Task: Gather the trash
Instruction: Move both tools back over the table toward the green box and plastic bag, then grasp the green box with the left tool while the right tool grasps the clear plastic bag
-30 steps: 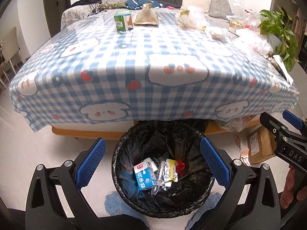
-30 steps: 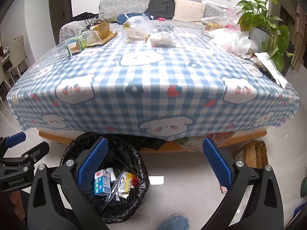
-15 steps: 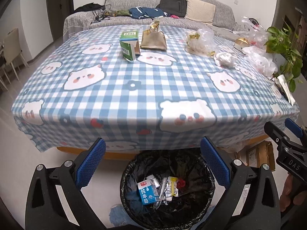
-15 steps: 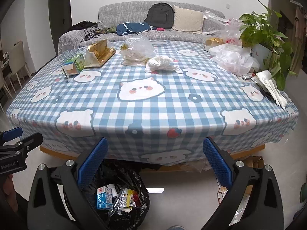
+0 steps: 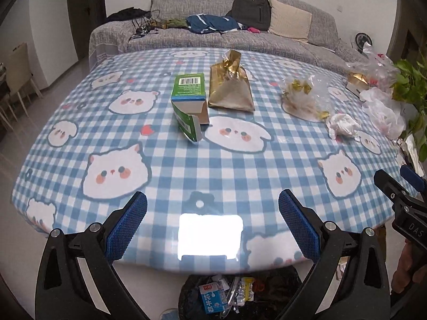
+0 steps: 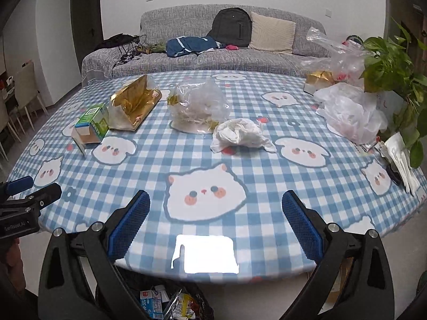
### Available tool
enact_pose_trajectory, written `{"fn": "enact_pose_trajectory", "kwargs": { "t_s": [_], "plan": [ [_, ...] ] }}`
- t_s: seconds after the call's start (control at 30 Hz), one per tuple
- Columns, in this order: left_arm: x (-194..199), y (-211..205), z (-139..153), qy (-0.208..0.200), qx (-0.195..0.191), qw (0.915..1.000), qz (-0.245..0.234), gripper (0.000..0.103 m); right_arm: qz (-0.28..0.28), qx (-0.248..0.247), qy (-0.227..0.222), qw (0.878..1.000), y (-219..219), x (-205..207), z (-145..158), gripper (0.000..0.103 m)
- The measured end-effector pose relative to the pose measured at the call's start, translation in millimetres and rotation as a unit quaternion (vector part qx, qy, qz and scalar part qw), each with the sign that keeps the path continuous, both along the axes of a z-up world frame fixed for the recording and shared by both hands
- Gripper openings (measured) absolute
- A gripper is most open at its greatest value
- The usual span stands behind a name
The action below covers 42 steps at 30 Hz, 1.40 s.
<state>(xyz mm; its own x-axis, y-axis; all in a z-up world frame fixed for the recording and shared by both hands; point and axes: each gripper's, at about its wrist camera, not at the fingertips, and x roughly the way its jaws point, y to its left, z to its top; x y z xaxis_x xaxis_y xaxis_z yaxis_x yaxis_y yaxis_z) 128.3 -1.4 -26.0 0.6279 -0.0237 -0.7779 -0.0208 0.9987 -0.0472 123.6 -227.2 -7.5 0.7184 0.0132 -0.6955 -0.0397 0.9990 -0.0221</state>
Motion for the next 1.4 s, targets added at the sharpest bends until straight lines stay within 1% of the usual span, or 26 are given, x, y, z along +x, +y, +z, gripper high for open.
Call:
{"fn": "enact_pose_trajectory", "kwargs": {
  "t_s": [0.2,0.33,0.43,0.53,0.7,0.83,1.0,1.1,1.17,1.23,1.37,1.4],
  "plan": [
    [55.4,18.5,-2.8,0.015,-0.003,0.9997,0.018,0.097,0.013,-0.017,-0.005,1.000,9.6,50.8,6.5,0.095],
    [88.1,26.3,3.4,0.013,0.005,0.9997,0.022,0.097,0.010,-0.005,-0.006,1.000,8.2,83.0,8.1,0.095],
    [111.8,32.9,3.5,0.021,0.005,0.9994,0.029,0.097,0.010,0.002,-0.006,1.000,10.0,105.3,8.3,0.095],
    [130.3,36.1,0.9,0.028,0.000,0.9991,0.033,0.096,0.009,0.006,-0.006,1.000,11.4,125.0,8.3,0.095],
    [152.0,34.6,-10.8,0.041,0.011,0.9988,0.025,0.094,0.014,0.014,-0.008,1.000,15.5,149.7,6.5,0.095],
    [161.7,34.8,-17.5,0.047,0.015,0.9985,0.022,0.088,0.012,0.037,-0.023,0.999,15.4,158.7,2.5,0.095],
    [168.0,33.1,-21.7,0.051,0.018,0.9984,0.016,0.079,0.011,0.039,-0.011,0.999,20.7,173.6,-9.7,0.095],
    [171.5,32.2,-25.5,0.055,0.018,0.9983,0.012,0.069,0.008,0.045,-0.002,0.999,21.8,180.8,-17.4,0.095],
    [174.0,30.2,-28.7,0.060,0.018,0.9980,0.008,0.055,0.010,0.049,0.006,0.999,24.2,185.6,-23.4,0.095],
    [175.4,29.2,-31.9,0.064,0.016,0.9978,0.004,0.047,0.008,0.042,0.011,0.999,28.2,188.6,-29.2,0.095],
    [175.0,27.9,-32.4,0.061,0.018,0.9980,0.002,0.046,0.002,0.039,0.025,0.999,29.7,194.5,-39.9,0.094],
    [174.9,28.3,-32.3,0.060,0.017,0.9980,0.002,0.046,-0.001,0.041,0.028,0.999,28.8,195.6,-41.8,0.087]
  ]
}}
